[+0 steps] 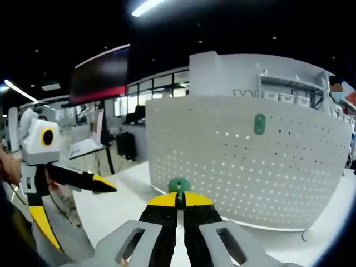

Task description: Insert the hook assembly into the mounting plate slot until the hook locks in place.

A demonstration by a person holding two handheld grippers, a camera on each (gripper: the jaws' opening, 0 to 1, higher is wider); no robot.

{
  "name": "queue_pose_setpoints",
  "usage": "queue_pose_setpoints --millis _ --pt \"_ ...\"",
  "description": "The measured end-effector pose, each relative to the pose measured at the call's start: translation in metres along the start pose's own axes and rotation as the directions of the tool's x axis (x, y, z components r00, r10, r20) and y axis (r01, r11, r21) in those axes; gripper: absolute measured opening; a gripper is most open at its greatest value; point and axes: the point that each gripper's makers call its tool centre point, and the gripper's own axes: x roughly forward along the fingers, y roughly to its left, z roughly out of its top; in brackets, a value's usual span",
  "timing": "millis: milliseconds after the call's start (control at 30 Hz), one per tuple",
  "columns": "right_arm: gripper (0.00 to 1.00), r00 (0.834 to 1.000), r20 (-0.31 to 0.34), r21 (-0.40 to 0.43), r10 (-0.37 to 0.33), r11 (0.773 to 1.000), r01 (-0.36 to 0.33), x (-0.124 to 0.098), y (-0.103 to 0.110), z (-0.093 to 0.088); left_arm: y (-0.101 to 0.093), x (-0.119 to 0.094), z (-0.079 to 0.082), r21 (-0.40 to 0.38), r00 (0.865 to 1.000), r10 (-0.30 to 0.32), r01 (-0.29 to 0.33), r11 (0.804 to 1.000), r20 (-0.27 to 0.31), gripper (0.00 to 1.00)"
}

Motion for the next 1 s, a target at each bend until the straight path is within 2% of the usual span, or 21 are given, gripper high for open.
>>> queue_pose_setpoints --millis 233,400,633,867,1000 --pt "0.00 0.998 0.037 0.016 -0.056 0.998 0.055 0.008 -0.027 0.012 0.004 -0.001 0.006 -0.002 1.000 0.011 -0.011 1.000 0.008 1.00" --pt "0.00 0.995 0.048 0.021 -0.087 0.996 0.086 0.014 -0.043 0.016 0.007 -0.002 0.013 -0.040 1.000 0.007 -0.006 0.999 0.021 1.00" --pt "0.00 0.989 0.070 0.021 -0.131 0.991 0.130 0.021 -0.065 0.026 0.011 -0.001 0.016 -0.032 1.000 0.018 -0.017 0.999 0.022 1.00" --pt "0.00 0.971 0.129 0.029 -0.201 0.980 0.199 0.023 -0.095 0.043 0.014 0.000 0.014 -0.036 1.000 0.024 -0.024 0.999 0.014 0.99" --pt "0.00 0.962 0.137 0.029 -0.235 0.972 0.234 0.026 -0.111 0.047 0.016 0.001 0.014 -0.038 1.000 0.029 -0.028 0.999 0.012 0.99"
